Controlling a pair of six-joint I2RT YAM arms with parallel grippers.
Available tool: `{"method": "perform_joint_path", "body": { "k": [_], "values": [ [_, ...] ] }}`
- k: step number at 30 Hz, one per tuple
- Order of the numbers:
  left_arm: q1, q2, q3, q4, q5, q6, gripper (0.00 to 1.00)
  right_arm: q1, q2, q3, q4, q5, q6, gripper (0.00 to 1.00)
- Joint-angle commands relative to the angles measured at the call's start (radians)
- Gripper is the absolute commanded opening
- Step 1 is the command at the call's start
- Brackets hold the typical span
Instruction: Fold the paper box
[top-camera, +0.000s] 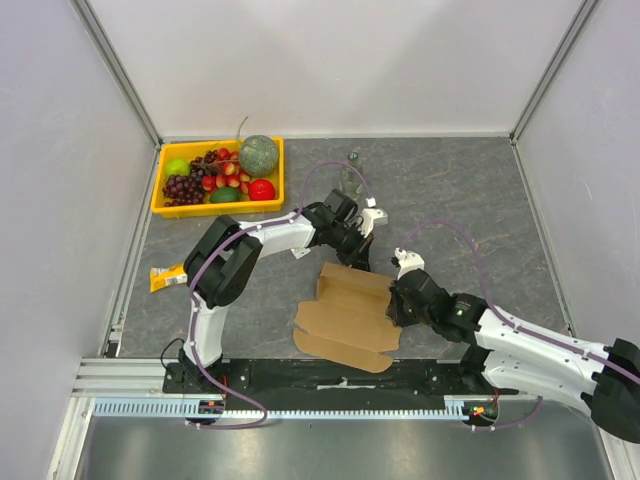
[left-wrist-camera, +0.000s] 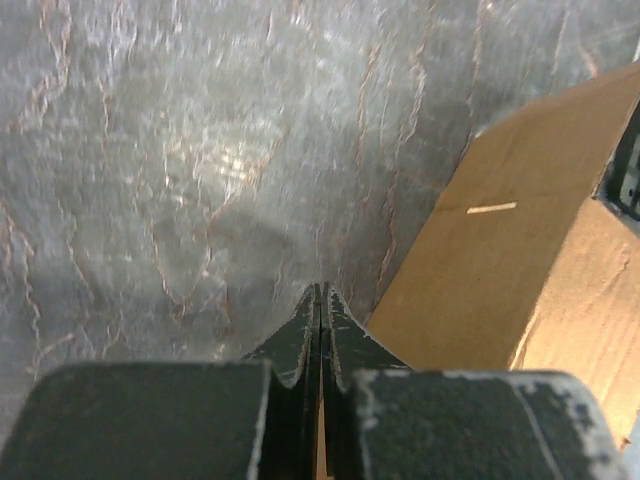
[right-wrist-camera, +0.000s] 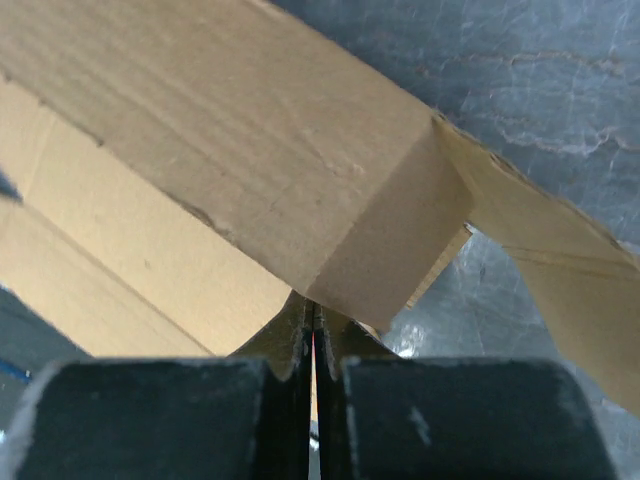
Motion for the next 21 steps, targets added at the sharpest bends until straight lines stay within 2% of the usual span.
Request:
{"method": "perform_joint_path", "body": {
  "k": [1,12,21],
  "values": [
    [-0.001,-0.085,-0.044,-0.024,-0.059,0.035,0.02,0.003,0.027,-0.038,0.171,0.115,0.025,0.0],
    [0.014,-0.242,-0.167,-0.022,-0.229,-0.052,0.02,0.003,0.041,-0.147,0.422,0.249,-0.013,0.0],
    [0.04,-0.378,-0.257,0.004,-0.354,-0.134,0.02,0.001,0.158,-0.149,0.616,0.275,-0.09,0.01]
  ]
}}
